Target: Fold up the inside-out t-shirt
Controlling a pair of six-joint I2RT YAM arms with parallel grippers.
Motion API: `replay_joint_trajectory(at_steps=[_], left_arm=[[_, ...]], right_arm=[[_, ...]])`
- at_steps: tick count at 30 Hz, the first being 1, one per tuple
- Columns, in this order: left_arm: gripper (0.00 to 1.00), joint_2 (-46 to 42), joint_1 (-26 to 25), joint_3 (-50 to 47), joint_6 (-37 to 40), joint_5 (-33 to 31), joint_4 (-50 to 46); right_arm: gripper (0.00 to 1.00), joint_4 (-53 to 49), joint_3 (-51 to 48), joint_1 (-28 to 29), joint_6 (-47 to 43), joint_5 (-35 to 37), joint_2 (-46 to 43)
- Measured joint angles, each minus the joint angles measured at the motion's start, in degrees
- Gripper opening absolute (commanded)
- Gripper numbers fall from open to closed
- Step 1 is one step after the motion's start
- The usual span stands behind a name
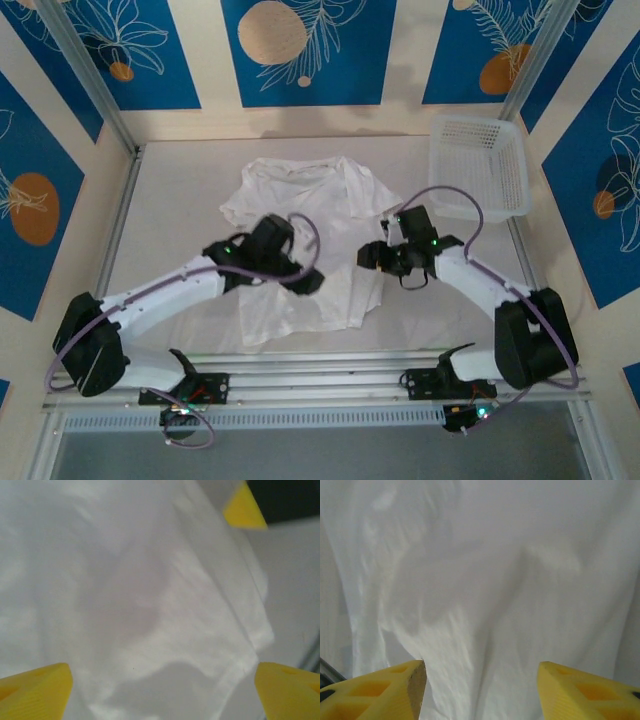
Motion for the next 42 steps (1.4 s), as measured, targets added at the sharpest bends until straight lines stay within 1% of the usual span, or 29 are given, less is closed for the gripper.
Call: replay_joint_trajectory(at_steps=[2,4,8,10,12,15,16,20,24,30,34,38,40,42], left_arm=[[0.97,0.0,-4.7,-2.9,2.9,-0.3,0.9],[0.98,0.0,-7.4,-5.2,4.9,-0.3,2.0],[0.99,-2.5,-8.0,-11.8,8.6,-0.1,7.2],[0.99,-4.8,-8.0,-14.1,10.5,0.0,9.3],[0.99,-6.7,-8.0,-15.3,12.4,0.1,11.6],[0.99,-8.0,-8.0,-15.8,14.3,0.1,14.8],[0.99,-8.2,-8.0,-16.0,14.7,0.1,15.9],[0.99,-8.3,-8.0,-17.6,15.3,1.0,18.9],[0.99,-8.0,-8.2,-19.8,16.4,2.5,20.3],[0.99,-3.5,-9.0,-20.0,19.5,2.8,24.2],[0.99,3.0,-9.1,-19.8,21.3,0.0,30.1],[0.99,11.9,-9.1,-16.4,21.6,-2.8,33.9],[0.97,15.2,-9.1,-14.7,20.4,-4.8,36.8],[0.92,17.3,-9.1,-13.7,18.8,-6.6,39.3]], right_arm=[[0.60,-1.1,-3.0,2.4,3.9,1.3,-3.1],[0.60,-2.7,-4.5,4.8,6.8,2.2,-4.6],[0.55,-4.0,-9.2,11.4,12.6,3.9,-6.3],[0.46,-3.9,-11.8,14.1,15.6,3.9,-6.1],[0.34,-3.6,-13.5,16.3,18.4,3.7,-5.4],[0.04,-1.8,-14.1,17.3,21.1,3.3,-3.5],[0.00,-0.9,-14.0,17.3,22.0,3.2,-2.8],[0.00,-0.4,-12.4,17.7,22.8,3.1,-2.3],[0.00,-2.4,-8.7,17.7,22.0,3.3,-5.1],[0.00,-2.8,-3.0,17.1,20.9,3.0,-8.9],[0.00,-3.3,0.0,16.0,19.6,2.4,-9.1],[0.00,-4.0,2.1,14.9,18.4,1.7,-9.2],[0.00,-4.4,2.7,14.3,17.9,1.7,-9.7],[0.00,-5.2,3.2,13.4,17.4,2.1,-10.6]])
